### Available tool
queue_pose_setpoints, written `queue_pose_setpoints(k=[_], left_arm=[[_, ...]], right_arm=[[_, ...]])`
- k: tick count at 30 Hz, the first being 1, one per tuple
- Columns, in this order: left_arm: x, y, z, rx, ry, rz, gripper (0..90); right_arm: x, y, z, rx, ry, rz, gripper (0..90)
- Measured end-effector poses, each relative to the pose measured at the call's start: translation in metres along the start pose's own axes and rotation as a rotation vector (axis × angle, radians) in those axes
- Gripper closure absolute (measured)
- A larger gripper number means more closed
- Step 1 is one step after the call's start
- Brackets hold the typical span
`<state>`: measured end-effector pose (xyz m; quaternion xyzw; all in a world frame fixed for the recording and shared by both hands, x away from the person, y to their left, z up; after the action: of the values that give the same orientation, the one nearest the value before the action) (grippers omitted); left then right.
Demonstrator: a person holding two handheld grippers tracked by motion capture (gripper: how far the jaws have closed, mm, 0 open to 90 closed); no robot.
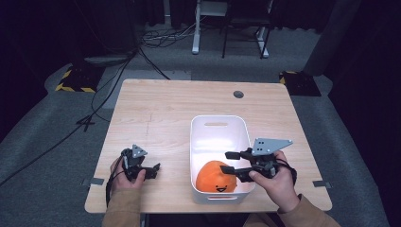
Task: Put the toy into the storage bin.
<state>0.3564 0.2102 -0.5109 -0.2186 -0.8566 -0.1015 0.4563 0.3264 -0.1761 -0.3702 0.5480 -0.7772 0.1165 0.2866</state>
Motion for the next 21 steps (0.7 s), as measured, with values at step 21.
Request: queue_pose_setpoints(k=[21], left_arm=[[0.000,0.000,0.000,-0.002,0.001,-0.001,7.2]], right_arm=[[0.040,-0.033,0.000,-0.033,-0.040,0.174,32.8]])
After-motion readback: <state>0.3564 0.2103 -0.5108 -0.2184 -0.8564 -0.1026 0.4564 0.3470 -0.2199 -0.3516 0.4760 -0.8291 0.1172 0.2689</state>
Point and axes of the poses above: each handheld gripper's, and its own axes: x roughly backward along the jaws, z roughly out of its underside, y roughly to its left, the point moved 1 cm from there along -x, roughly forward along the jaws, and after that the axes turned 8 degrees about y, right-handed, at the moved point
